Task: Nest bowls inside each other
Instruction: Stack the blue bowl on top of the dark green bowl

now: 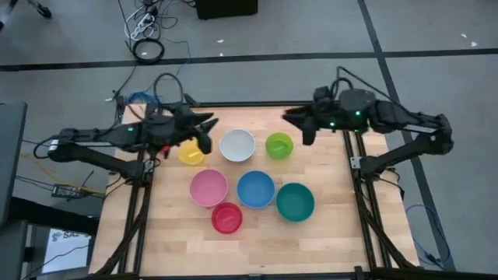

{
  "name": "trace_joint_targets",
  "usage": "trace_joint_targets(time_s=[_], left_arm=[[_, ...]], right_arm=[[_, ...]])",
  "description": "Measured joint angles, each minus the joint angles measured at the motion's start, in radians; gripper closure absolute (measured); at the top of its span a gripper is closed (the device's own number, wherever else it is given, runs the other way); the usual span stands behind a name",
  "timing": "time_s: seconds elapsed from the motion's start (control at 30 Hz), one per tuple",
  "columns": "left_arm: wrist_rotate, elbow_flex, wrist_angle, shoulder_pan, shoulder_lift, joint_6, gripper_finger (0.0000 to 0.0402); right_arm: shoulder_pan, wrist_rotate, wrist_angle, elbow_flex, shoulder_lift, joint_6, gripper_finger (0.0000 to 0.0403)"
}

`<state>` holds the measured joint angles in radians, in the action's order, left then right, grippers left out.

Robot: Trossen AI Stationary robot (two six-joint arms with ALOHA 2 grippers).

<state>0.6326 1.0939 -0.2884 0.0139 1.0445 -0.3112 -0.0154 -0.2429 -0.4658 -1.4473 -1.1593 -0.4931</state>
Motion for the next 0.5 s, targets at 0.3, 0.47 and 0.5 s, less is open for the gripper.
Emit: trace_joint_targets(time_s=[0.3, 0.47, 0.5], left_arm=[[-0.204, 0.000, 0.105, -0.002, 0.053, -0.215, 0.0273], [-0.306, 0.000, 0.054, -0.008, 0.030, -0.245, 0.0273], [-0.310, 0.000, 0.064, -0.007, 0.029, -0.243, 0.0273]], right_arm=[[-0.041, 0.056, 0.212, -0.012, -0.096, -0.092, 0.0285], [-0.122, 0.078, -0.136, -0.009, -0.115, -0.415, 0.0285], [-0.133, 0.110, -0.174, -0.009, -0.120, -0.447, 0.0285]])
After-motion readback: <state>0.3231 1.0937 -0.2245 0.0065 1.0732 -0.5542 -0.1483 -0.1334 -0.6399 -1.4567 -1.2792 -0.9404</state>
